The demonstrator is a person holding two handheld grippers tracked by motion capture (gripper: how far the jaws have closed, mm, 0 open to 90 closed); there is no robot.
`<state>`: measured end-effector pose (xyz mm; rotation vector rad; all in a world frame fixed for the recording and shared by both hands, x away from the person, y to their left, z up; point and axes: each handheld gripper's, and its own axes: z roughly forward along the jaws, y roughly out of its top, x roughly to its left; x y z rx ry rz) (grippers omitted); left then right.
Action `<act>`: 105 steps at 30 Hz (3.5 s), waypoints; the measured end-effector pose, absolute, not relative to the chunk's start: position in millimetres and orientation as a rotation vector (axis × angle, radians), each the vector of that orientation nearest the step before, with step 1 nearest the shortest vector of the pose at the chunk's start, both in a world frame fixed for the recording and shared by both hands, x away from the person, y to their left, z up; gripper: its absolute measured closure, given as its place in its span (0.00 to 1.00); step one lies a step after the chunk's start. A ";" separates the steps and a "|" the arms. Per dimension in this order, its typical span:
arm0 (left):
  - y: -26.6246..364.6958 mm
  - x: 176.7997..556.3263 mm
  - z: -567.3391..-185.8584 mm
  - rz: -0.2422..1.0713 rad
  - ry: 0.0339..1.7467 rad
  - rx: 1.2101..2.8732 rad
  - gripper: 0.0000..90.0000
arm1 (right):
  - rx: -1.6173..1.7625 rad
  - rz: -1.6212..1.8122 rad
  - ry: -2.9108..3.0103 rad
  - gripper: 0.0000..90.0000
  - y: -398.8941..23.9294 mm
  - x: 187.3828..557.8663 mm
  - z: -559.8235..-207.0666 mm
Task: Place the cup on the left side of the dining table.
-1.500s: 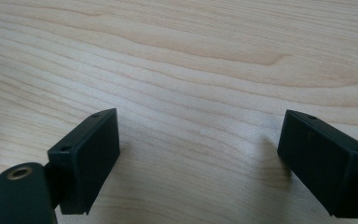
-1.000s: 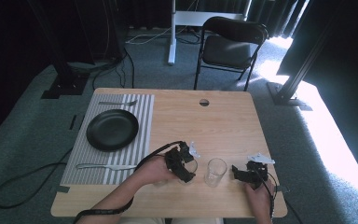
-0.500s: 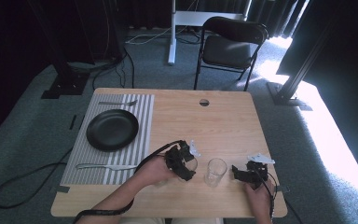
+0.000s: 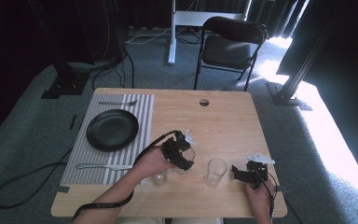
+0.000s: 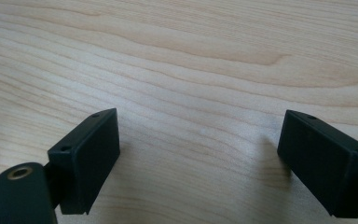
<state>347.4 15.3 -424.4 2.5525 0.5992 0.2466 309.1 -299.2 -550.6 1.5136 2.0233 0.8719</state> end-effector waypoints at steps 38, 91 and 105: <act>103.0 382.7 -413.9 0.338 0.961 2.447 0.32 | 1.515 0.872 2.022 0.14 -299.2 309.1 -550.7; 191.7 387.2 -434.2 0.316 1.205 2.384 0.32 | 1.515 0.871 2.022 0.14 -299.2 309.0 -550.7; 194.9 383.4 -437.5 0.328 1.183 2.344 0.32 | 1.515 0.871 2.021 0.14 -299.2 309.0 -550.7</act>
